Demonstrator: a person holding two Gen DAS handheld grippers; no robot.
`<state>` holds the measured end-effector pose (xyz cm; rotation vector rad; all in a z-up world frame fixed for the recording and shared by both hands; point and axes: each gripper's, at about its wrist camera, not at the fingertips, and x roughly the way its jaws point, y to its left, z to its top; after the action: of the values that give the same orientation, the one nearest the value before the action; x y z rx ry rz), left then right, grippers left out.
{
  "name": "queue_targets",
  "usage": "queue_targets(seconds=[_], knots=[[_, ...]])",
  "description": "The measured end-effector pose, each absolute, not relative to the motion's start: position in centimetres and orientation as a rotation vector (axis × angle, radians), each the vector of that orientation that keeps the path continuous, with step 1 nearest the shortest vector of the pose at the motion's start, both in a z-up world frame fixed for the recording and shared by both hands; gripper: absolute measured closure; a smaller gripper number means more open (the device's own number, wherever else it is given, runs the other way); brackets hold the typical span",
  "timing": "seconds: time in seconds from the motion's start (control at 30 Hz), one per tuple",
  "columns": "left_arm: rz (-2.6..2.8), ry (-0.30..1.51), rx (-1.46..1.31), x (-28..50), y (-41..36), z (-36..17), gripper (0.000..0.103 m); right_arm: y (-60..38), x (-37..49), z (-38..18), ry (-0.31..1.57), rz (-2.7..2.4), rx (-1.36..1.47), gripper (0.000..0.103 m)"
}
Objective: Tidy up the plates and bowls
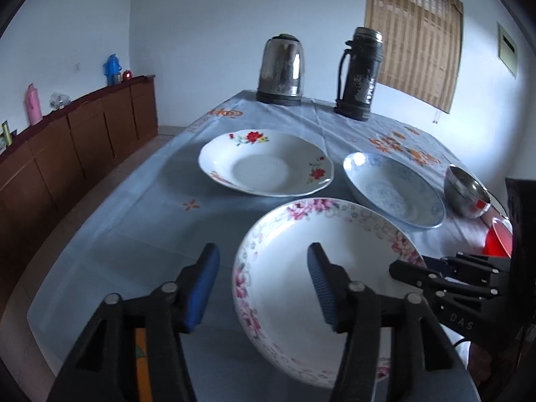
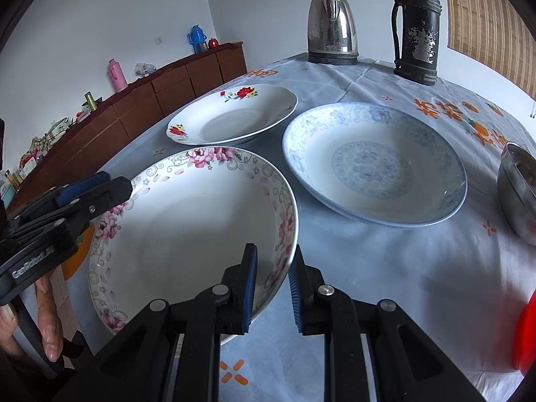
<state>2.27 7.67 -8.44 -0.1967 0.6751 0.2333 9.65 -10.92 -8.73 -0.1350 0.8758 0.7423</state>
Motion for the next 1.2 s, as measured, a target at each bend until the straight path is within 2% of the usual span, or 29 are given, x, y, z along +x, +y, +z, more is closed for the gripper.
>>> queue_targets(seconds=[0.13,0.2,0.23,0.27,0.33,0.5,1.2], knots=[[0.256,0.689,-0.208,2.4,8.4,-9.0,0.048,-10.9,9.6,-8.7,0.873,0.744,-0.138,0.083],[0.246,0.723,-0.221,2.7,8.6,-9.7,0.051,-10.9,9.6,-8.7,0.872,0.744,-0.138,0.083],[0.236,0.735,-0.236,2.8,8.7,-10.0,0.058,-10.9,9.6,-8.7,0.871,0.746,-0.138,0.083],[0.223,0.752,-0.25,3.0,8.7,-10.4,0.071,-10.9,9.6,-8.7,0.871,0.746,-0.139,0.083],[0.214,0.779,-0.266,3.3,8.7,-11.0,0.081,-10.9,9.6,-8.7,0.871,0.746,-0.138,0.083],[0.221,0.775,-0.276,3.1,8.7,-11.1,0.085,-10.9,9.6,-8.7,0.871,0.744,-0.14,0.083],[0.197,0.742,-0.267,4.4,7.3,-8.2,0.085,-12.8,9.7,-6.3,0.833,0.719,-0.09,0.084]])
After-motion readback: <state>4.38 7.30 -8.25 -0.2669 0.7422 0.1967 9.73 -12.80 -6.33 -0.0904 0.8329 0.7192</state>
